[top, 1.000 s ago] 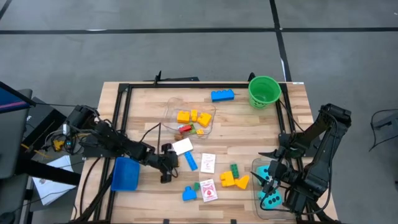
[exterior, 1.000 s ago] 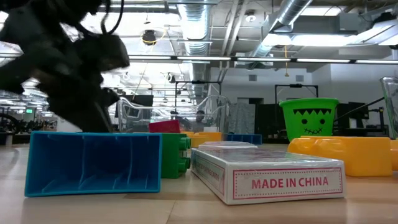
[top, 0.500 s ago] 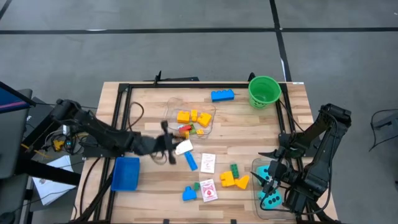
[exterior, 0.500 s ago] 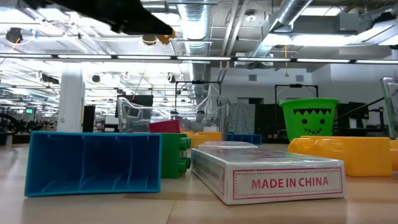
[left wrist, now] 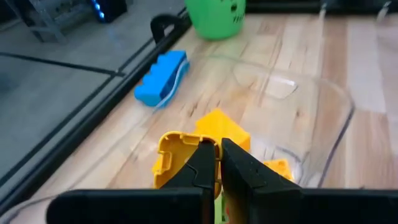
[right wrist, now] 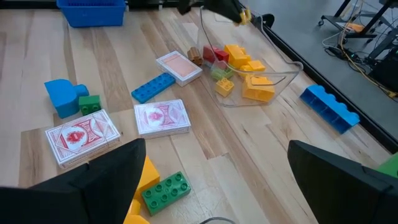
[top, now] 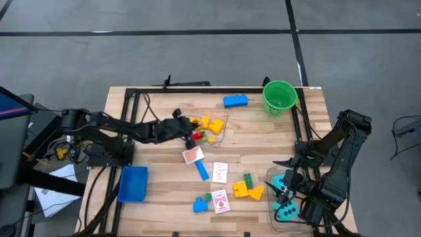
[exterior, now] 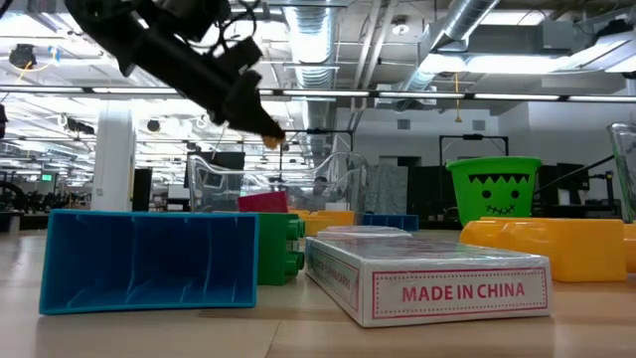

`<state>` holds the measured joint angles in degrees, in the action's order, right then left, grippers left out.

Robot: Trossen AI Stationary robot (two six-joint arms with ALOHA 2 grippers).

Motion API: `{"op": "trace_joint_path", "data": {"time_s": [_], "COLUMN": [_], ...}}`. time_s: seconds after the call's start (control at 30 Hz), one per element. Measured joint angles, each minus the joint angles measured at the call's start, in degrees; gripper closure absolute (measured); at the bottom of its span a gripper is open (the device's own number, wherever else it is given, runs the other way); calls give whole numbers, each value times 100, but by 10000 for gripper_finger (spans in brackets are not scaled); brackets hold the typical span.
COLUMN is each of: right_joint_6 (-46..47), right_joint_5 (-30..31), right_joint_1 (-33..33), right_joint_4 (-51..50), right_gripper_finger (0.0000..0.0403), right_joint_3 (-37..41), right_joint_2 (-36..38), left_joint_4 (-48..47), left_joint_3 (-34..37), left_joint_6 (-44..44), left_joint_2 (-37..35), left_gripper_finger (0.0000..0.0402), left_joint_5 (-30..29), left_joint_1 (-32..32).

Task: Pick & Place Toys
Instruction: Put the yellow game piece into the top transparent bin, then adjust the top transparent bin on the table

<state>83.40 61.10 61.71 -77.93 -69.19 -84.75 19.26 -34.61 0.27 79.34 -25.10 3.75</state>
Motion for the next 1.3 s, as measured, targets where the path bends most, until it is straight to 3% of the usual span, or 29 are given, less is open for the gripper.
{"op": "trace_joint_path", "data": {"time_s": [0.5,0.6,0.8,0.97,1.13,1.3], "right_joint_6": [0,0,0,0,0,0], "right_joint_5": [4,4,2,2,0,-5], "right_joint_1": [0,0,0,0,0,2], "right_joint_4": [0,0,0,2,19,15], "right_gripper_finger": [19,19,19,19,19,19], "right_joint_3": [0,0,0,0,0,0], "right_joint_2": [0,2,0,1,1,2], "left_joint_4": [94,132,101,-414,-1200,-1677], "left_joint_3": [-2,-2,-2,-2,-2,-1], "left_joint_6": [-139,-273,-358,-359,-412,-436], "left_joint_2": [45,43,43,44,14,-457], "left_gripper_finger": [389,366,289,250,284,380], "left_joint_5": [-178,-491,-553,-1117,-1684,-1825], "left_joint_1": [9,9,9,7,-30,-173]}}
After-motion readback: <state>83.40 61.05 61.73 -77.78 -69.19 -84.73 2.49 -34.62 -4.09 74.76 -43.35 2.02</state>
